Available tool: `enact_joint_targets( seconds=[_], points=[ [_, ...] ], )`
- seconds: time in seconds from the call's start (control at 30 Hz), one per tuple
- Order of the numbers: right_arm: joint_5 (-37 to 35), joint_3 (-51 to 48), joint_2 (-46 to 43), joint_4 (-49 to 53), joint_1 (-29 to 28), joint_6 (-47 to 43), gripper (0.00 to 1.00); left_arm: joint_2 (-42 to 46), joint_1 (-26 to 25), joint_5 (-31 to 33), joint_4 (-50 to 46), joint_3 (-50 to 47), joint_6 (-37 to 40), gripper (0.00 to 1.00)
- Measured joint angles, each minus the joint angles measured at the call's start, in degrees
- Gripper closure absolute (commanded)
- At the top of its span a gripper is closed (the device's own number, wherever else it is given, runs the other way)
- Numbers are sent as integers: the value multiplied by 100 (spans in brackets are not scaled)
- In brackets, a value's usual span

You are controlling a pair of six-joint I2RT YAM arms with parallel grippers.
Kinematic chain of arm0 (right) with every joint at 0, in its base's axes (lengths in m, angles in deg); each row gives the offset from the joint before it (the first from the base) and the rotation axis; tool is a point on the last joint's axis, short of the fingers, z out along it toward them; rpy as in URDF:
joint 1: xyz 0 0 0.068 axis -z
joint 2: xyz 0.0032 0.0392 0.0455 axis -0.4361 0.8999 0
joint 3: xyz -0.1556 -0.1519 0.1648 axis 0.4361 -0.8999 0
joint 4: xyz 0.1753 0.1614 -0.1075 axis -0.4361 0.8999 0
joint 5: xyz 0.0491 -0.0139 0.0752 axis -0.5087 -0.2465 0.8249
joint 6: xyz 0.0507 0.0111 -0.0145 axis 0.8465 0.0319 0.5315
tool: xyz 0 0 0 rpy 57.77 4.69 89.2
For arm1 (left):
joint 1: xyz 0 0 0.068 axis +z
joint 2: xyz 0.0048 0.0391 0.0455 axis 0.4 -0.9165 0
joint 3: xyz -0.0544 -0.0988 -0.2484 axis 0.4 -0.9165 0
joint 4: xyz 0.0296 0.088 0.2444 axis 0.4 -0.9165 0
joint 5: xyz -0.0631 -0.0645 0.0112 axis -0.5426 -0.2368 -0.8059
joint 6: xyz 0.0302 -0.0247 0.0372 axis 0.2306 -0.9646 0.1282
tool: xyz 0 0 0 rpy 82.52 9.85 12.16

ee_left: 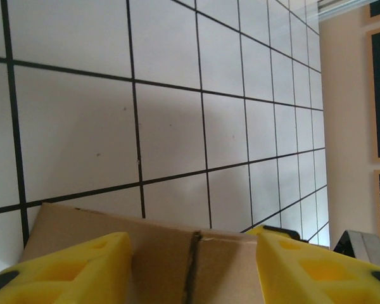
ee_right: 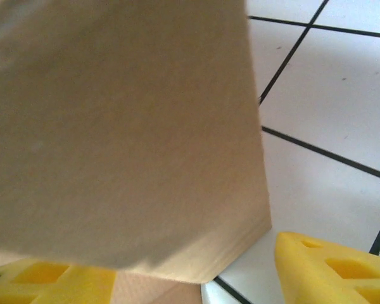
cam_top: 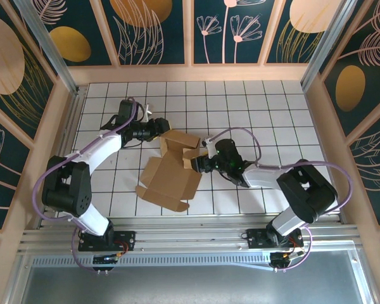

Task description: Fold the paper box

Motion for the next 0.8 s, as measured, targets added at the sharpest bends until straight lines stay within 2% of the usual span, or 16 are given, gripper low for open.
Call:
enact_joint_targets(
  seconds=[0.1, 0.37, 0.5, 0.7, 0.8],
  points=[
    [-291, 146, 136, 4, -35, 105, 36, 9, 0, -26, 42, -87, -2, 48],
    [-1117, 372, 326, -28, -240, 262, 45, 20, 0, -127, 127, -131, -24, 51],
    [-1591, 422, 468, -162, -302, 387, 52, 42, 0, -186, 146, -173, -68, 51],
    [-2210, 555, 673, -256, -343, 511, 73, 199, -46, -271, 155, -321, -153, 51],
    [-2459, 627, 748, -251, -343, 511, 76, 234, -101, -295, 166, -363, -221, 51]
  ],
)
